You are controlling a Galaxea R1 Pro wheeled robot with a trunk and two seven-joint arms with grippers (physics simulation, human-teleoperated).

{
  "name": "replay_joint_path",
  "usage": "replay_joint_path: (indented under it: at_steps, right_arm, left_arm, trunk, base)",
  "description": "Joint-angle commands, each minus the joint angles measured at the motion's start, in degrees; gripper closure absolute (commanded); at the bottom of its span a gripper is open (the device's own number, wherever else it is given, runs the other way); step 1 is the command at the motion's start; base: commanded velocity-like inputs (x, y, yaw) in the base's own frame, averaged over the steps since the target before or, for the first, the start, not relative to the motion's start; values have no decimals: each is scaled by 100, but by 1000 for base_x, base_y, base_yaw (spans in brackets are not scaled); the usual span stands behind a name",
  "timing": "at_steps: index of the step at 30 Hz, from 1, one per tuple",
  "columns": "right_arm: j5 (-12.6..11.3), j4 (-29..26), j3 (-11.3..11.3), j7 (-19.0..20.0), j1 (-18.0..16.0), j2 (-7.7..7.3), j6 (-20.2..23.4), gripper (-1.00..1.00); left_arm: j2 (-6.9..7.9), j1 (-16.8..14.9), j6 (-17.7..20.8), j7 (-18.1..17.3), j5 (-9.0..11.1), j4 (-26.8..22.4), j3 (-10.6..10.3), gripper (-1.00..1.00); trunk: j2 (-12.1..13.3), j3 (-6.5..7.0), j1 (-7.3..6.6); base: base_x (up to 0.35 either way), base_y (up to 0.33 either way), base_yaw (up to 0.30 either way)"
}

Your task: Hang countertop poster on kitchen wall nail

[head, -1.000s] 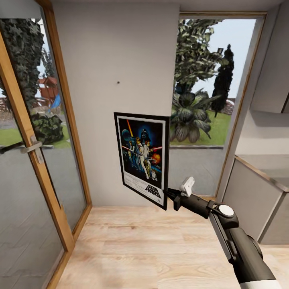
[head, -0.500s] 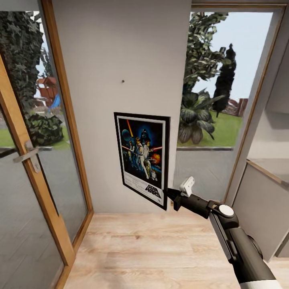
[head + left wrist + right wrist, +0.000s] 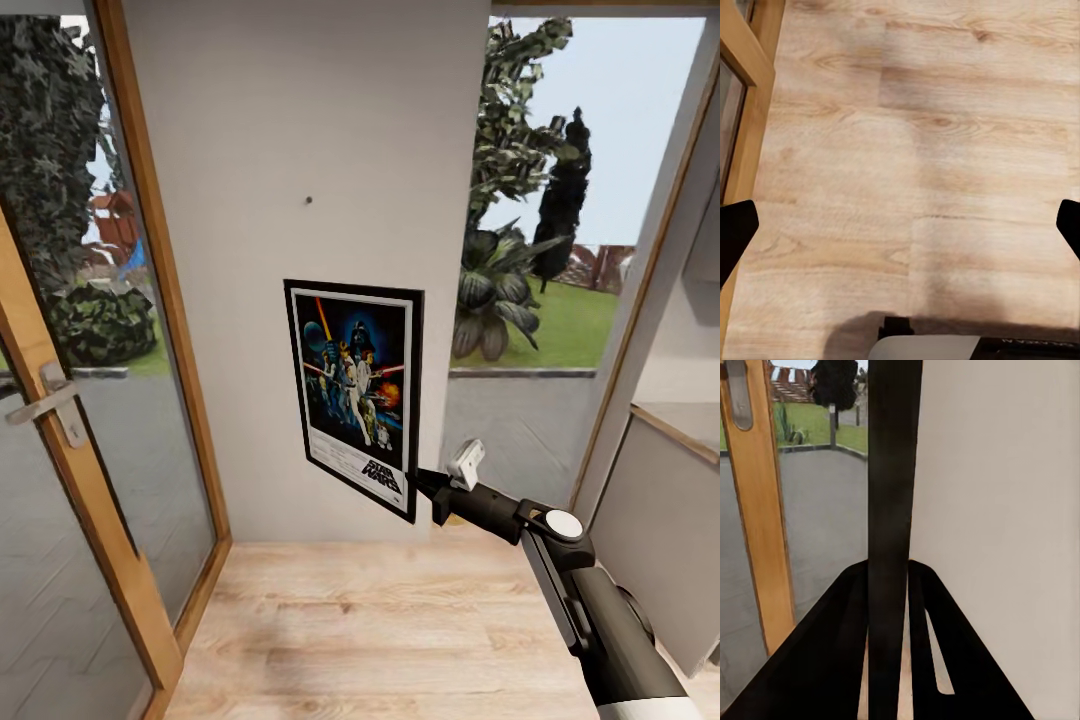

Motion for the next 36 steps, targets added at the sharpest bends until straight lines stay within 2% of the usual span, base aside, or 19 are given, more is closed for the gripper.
replay_joint_path:
  at_steps: [1,8,10,11,12,13,17,22,23,26,27,29,32,33,35,36]
  right_arm:
    - [-14,-5,2,25,-2,-2,47,100]
    - [-17,-11,-3,44,-2,-7,64,100]
    - [-23,-22,-5,49,-12,-4,287,100]
    - [-30,-46,-7,144,-223,-3,919,100]
    - [-32,-39,-7,181,-391,-2,1016,100]
    - [-34,-36,-7,204,-480,-2,1087,100]
    - [-138,-36,-7,624,-1150,-2,1899,100]
    - [-203,-35,-7,831,-1736,-5,2329,100]
    - [-498,-18,-15,1126,-2287,-17,2901,100]
    - [-581,3,-21,1223,-2581,-24,3098,100]
    - [-628,75,-158,1297,-3072,-99,3570,100]
    - [-664,211,-390,1491,-3389,-158,3801,100]
    - [-696,406,-486,1777,-3614,-196,3880,100]
    - [-711,581,-535,2073,-3775,-255,3917,100]
    - [-716,660,-554,2203,-3843,-310,3929,100]
    - [-721,750,-570,2320,-3903,-386,3935,100]
  left_arm:
    - [-3,2,2,-38,0,-7,18,-100]
    - [-3,3,-3,-44,12,-2,27,-100]
    - [-3,2,-9,-45,7,62,25,-100]
    - [-3,2,-576,-45,16,635,26,-100]
    - [-3,2,-675,-48,16,705,26,-100]
    - [-3,2,-710,-49,17,731,26,-100]
    - [-3,3,-823,-51,12,893,29,-100]
    - [-3,5,-853,-52,22,1228,34,-100]
    - [-3,2,-858,-53,25,1293,35,-100]
    - [-3,3,-859,-53,26,1303,36,-100]
    - [-3,5,-859,-53,26,1308,36,-100]
    - [-1,3,-859,-53,26,1309,36,-100]
    - [1,3,-860,-53,26,1310,36,-100]
    - [3,2,-860,-53,26,1310,57,-100]
    - [4,2,-860,-53,26,1310,79,-100]
    - [5,2,-860,-53,26,1310,119,-100]
  trunk:
    - [-2,0,5]
    - [-2,0,5]
    - [-2,0,5]
    - [-2,0,5]
    - [-2,0,5]
    - [-2,0,5]
    - [-2,0,5]
    - [-2,0,5]
    - [-2,0,5]
    - [-2,0,5]
    - [-2,0,5]
    - [-2,0,5]
    - [-2,0,5]
    - [-2,0,5]
    - [-2,0,5]
    - [-2,0,5]
  base:
    - [325,0,0]
    - [89,0,0]
    - [2,0,0]
    - [0,0,0]
    - [0,0,0]
    - [0,0,0]
    - [0,0,0]
    - [0,0,0]
    - [0,0,0]
    - [0,0,0]
    - [0,0,0]
    - [0,0,0]
    - [0,0,0]
    - [0,0,0]
    - [0,0,0]
    - [0,0,0]
